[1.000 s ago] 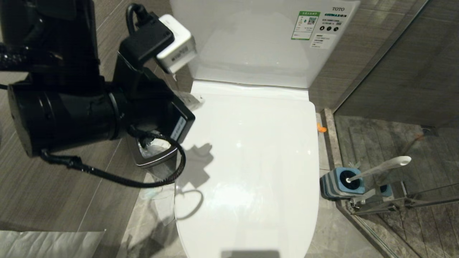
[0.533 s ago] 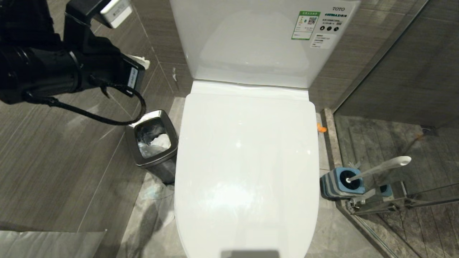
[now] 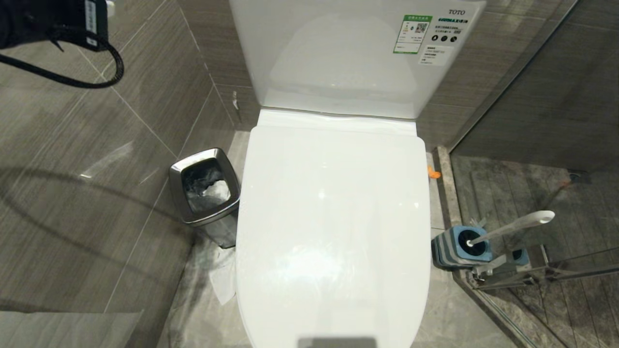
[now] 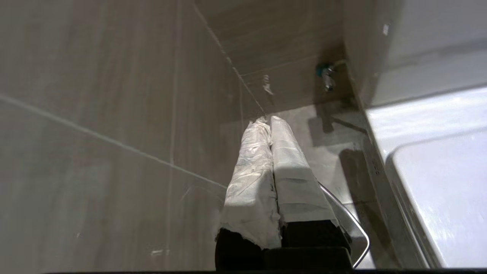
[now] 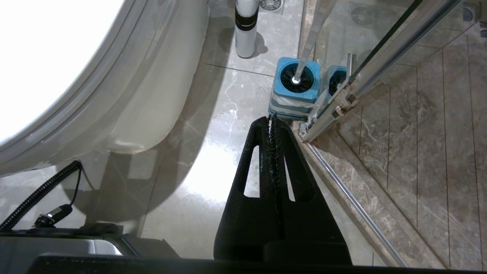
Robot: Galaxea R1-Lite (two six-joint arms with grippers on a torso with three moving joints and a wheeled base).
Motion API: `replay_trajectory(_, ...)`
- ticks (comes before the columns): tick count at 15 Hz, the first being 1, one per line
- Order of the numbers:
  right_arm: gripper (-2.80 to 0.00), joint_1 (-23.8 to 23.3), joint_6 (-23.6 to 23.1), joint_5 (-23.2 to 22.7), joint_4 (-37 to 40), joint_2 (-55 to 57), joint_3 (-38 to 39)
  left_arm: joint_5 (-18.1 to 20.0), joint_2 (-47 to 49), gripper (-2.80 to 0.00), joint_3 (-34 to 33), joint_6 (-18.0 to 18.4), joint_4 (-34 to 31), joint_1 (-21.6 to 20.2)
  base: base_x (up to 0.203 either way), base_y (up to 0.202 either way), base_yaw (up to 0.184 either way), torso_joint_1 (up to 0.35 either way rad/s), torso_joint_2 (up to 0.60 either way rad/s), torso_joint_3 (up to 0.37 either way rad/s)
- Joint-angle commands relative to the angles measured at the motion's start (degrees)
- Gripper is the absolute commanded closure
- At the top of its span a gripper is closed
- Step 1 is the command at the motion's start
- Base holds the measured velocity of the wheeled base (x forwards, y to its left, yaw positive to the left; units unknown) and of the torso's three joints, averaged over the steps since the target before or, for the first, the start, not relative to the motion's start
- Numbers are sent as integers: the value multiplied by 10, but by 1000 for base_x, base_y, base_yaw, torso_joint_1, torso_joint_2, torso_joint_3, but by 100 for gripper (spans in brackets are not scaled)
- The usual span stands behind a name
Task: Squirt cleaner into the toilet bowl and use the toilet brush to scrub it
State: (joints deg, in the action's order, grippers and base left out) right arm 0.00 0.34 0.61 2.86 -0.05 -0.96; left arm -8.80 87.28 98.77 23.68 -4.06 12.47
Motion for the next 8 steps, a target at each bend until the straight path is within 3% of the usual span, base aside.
replay_trajectory(1, 0, 0, 0, 0, 0, 0, 0, -3, -10, 0, 55, -32, -46, -14, 0, 0, 0, 0, 0, 0)
replay_trajectory(8, 0, 0, 0, 0, 0, 0, 0, -5, -118, 0, 56, -91, -115, 9, 0, 0, 0, 0, 0, 0)
